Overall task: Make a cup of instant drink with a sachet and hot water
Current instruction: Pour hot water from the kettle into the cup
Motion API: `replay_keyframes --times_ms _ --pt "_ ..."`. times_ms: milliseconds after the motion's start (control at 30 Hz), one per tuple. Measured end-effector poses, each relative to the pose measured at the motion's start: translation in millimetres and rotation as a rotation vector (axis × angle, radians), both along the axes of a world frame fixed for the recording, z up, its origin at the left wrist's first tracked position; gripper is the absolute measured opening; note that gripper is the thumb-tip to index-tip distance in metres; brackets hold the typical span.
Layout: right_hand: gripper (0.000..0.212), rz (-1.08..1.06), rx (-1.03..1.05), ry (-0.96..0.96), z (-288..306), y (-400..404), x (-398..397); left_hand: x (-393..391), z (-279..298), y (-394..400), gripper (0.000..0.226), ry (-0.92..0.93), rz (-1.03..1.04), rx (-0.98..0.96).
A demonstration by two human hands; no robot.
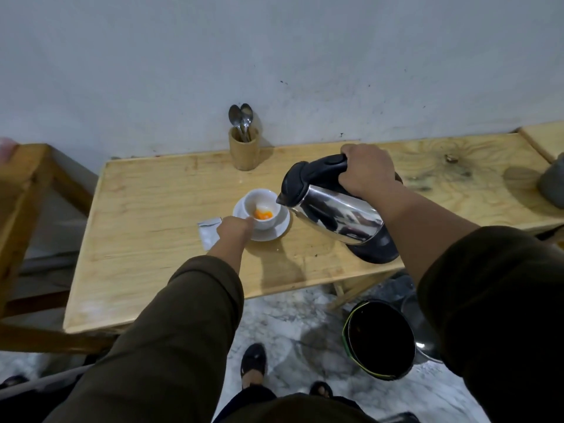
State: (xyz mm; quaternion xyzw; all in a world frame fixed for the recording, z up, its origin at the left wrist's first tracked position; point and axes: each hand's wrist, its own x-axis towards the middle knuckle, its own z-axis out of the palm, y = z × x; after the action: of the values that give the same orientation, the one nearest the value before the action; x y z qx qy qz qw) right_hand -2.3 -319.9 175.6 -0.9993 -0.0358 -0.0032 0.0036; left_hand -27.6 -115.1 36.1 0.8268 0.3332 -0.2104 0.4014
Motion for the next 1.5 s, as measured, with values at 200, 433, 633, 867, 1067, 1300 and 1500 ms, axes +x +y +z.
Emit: replay_keyframes --times_ms 200,433,633,867,1067,1300,1500 --pt "0.012 0.023 -0.103 0.022 4 19 3 4 -1 4 0.053 -0.001 -0.027 -0.017" --pt "0.018 0.001 -0.179 0.001 5 24 2 8 -1 9 0.052 0.010 -0.060 -0.002" --pt "0.019 -0.021 -0.187 -0.014 9 23 0 8 -2 12 0.054 0.012 -0.057 -0.005" --pt "0.021 -0.036 -0.193 -0.024 15 21 -2 11 -4 10 0.054 -0.001 -0.029 -0.037" --pt "0.018 -0.040 -0.181 -0.025 16 22 -2 9 -4 11 0.052 -0.017 -0.025 -0.034" --pt "0.020 -0.034 -0.191 -0.029 15 27 -3 8 -5 11 0.052 -0.031 -0.026 -0.039" --pt "0.021 -0.033 -0.214 -0.059 13 29 -2 9 -5 11 0.052 -0.032 -0.027 -0.036"
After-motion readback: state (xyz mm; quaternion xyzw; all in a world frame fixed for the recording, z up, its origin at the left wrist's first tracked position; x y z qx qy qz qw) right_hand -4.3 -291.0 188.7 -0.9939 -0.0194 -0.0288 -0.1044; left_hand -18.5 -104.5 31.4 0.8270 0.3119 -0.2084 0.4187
